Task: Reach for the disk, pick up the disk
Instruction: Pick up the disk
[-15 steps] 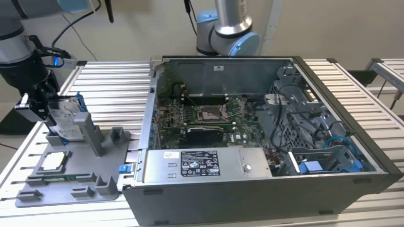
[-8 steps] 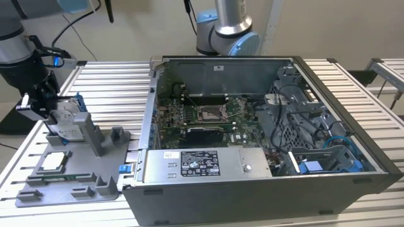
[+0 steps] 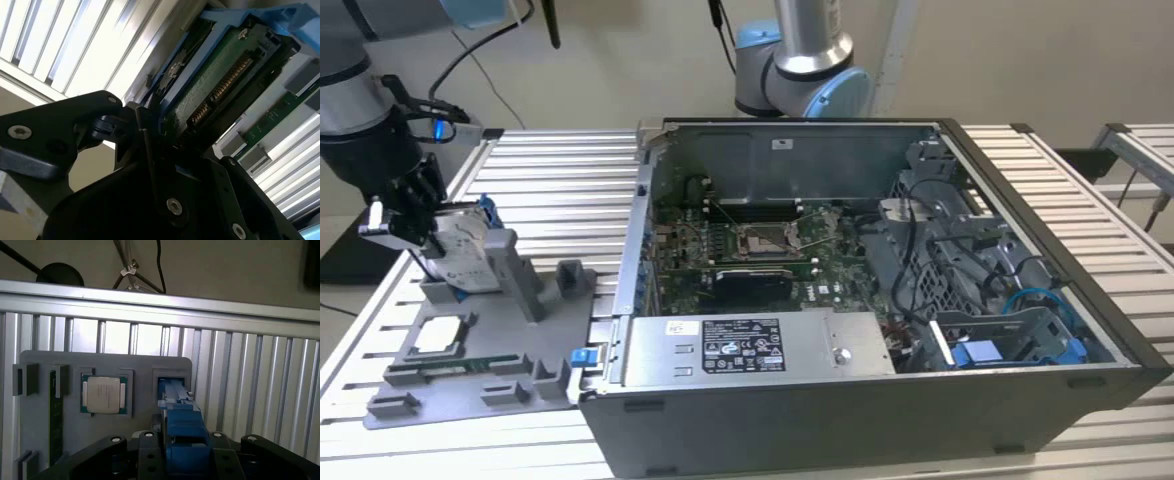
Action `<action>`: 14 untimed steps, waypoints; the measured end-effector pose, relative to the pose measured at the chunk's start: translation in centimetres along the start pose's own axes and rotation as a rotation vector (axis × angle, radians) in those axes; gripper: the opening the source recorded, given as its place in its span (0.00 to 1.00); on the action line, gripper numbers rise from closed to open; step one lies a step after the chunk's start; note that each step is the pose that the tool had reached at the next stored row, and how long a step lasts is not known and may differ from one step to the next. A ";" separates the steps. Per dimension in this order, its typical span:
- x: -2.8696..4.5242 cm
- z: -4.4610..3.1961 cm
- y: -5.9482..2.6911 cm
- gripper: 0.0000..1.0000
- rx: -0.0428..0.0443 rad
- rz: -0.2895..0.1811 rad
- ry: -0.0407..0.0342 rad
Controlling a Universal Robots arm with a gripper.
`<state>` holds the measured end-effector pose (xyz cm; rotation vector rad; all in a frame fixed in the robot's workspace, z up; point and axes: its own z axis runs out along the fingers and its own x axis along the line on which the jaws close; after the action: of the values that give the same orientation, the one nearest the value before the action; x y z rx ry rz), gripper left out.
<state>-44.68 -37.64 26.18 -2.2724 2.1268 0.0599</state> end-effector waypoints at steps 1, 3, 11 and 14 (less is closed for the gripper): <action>0.00 0.00 0.00 0.00 0.0000 0.000 -0.0011; 0.00 0.00 0.00 0.00 0.0002 0.000 -0.0035; 0.00 0.00 0.00 0.00 0.0008 0.000 -0.0127; 0.00 0.01 0.00 0.00 0.0010 0.000 -0.0137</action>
<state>-44.68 -37.64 26.17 -2.2649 2.1196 0.0741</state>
